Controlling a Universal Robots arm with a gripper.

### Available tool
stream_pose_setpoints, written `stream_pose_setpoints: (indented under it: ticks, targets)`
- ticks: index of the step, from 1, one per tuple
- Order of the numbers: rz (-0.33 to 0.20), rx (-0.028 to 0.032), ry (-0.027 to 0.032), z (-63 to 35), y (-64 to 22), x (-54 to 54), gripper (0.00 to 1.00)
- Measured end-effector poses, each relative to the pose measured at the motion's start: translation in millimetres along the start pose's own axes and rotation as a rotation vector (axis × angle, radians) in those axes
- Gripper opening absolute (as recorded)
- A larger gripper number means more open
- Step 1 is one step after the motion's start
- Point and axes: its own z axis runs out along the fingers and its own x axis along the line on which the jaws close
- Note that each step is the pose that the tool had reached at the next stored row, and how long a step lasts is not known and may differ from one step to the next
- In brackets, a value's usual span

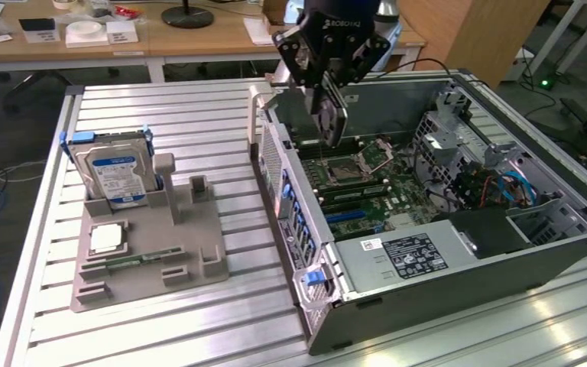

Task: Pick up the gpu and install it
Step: 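Pick up the gpu and move the gpu toward the slot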

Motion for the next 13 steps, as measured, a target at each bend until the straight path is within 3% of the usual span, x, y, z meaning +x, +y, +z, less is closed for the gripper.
stream_pose_setpoints:
  ticks: [5, 13]
  targets:
    - [0.018, -0.0001, -0.0006, 1.0, 0.2, -5.7, 0.28]
    - [0.019, -0.0001, -0.0007, 1.8, 0.5, -38.6, 0.28]
